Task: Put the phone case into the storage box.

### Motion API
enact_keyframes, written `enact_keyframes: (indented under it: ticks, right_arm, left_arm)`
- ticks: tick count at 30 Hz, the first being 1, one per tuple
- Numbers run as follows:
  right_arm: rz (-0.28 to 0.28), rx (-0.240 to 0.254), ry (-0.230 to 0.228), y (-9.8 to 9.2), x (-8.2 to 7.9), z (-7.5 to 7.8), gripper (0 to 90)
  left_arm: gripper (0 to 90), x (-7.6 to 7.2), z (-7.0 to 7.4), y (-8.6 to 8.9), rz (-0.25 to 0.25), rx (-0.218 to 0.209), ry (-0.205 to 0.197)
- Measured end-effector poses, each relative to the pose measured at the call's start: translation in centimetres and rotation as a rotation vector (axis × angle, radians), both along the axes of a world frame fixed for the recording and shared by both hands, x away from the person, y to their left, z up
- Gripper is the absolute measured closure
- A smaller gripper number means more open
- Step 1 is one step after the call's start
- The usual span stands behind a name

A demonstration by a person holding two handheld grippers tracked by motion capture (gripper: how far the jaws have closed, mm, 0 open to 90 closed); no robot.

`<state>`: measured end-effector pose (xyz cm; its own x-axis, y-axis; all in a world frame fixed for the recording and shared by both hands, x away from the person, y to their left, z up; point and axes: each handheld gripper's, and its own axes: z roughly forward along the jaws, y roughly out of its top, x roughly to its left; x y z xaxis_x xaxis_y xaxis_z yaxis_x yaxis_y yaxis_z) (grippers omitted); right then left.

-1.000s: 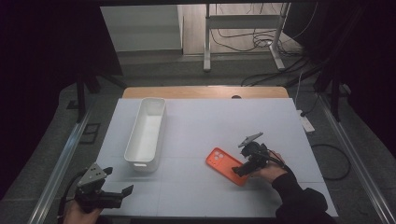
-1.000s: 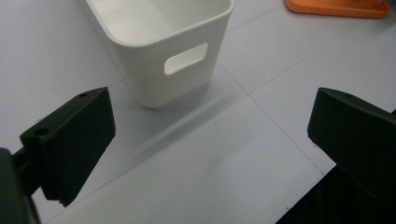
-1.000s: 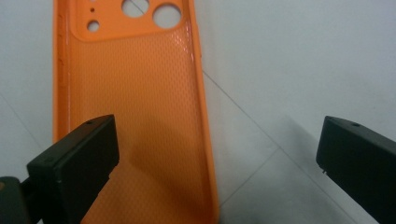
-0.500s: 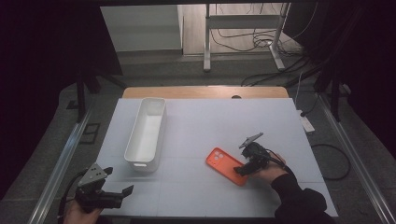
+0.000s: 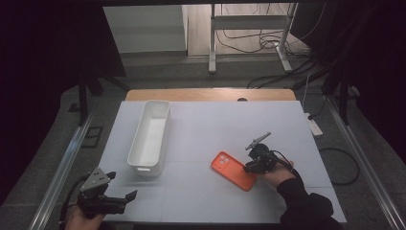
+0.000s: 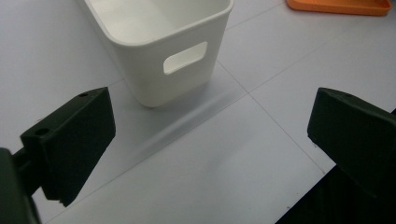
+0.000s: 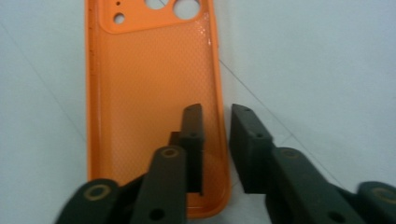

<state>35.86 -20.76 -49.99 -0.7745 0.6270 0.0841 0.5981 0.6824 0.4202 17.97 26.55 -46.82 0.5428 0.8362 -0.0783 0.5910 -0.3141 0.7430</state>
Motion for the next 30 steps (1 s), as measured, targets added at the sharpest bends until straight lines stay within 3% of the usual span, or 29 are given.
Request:
enact_keyframes:
  ticks: [3,13,21,27,30]
  right_arm:
    - [-0.007,-0.019,-0.013,0.0,0.1,0.1,86.0]
    - [0.008,-0.044,-0.038,0.4,-0.1,0.4,88.7]
    - [-0.010,-0.005,-0.069,0.3,-0.5,1.3,88.8]
    - [-0.014,0.052,-0.098,-0.1,-0.8,2.4,88.8]
    - [-0.014,0.056,-0.111,-0.1,-1.0,2.7,88.8]
  left_arm:
    - [1.9,0.0,0.0,0.0,-0.001,0.001,0.000]
    - [1.9,-0.1,0.0,-0.1,-0.002,0.009,-0.006]
    - [2.0,-0.1,0.1,-0.4,-0.011,0.041,-0.007]
    - [1.3,0.0,0.1,-0.5,-0.011,0.047,-0.004]
    - [1.0,0.0,0.0,-0.5,-0.015,0.046,-0.003]
